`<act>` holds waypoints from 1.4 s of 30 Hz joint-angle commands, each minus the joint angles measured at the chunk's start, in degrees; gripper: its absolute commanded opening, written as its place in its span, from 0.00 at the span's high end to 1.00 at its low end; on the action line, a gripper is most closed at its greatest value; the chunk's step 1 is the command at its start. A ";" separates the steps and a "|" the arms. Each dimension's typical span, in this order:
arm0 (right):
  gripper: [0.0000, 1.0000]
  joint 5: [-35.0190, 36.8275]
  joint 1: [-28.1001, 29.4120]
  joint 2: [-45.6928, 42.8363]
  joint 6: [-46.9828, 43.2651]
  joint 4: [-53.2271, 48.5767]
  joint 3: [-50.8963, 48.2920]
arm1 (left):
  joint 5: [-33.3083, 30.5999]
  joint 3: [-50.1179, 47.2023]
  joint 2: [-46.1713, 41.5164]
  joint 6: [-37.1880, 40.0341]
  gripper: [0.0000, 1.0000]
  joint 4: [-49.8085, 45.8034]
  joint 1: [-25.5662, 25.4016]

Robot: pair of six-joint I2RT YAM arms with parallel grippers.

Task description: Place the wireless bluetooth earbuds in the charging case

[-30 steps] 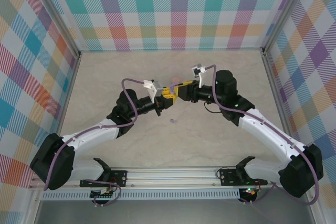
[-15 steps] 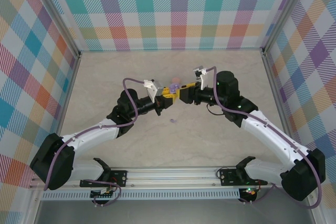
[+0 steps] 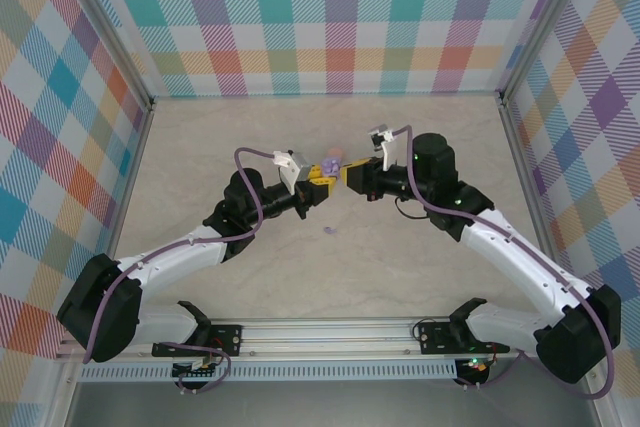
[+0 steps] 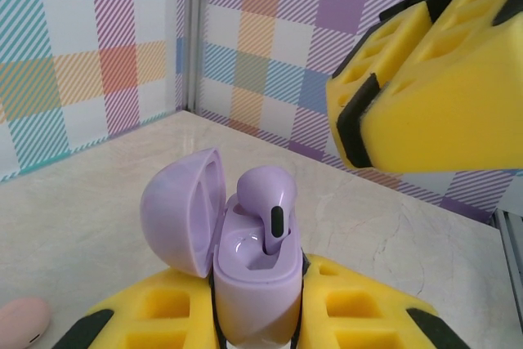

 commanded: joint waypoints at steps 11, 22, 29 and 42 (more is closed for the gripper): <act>0.84 0.40 0.39 1.65 -0.75 -0.94 2.55 | 4.55 2.30 -0.70 0.10 0.82 1.62 -0.85; 0.83 1.87 0.34 2.24 -0.99 -2.45 2.90 | 5.87 2.13 -1.13 0.22 0.82 1.70 -0.89; 0.82 1.44 0.36 2.58 -1.23 -3.08 3.16 | 6.80 2.26 -1.22 0.36 0.82 1.41 -0.83; 0.77 0.64 0.35 3.79 -1.60 -4.59 4.23 | 6.68 2.60 -1.14 0.23 0.82 -0.24 -0.87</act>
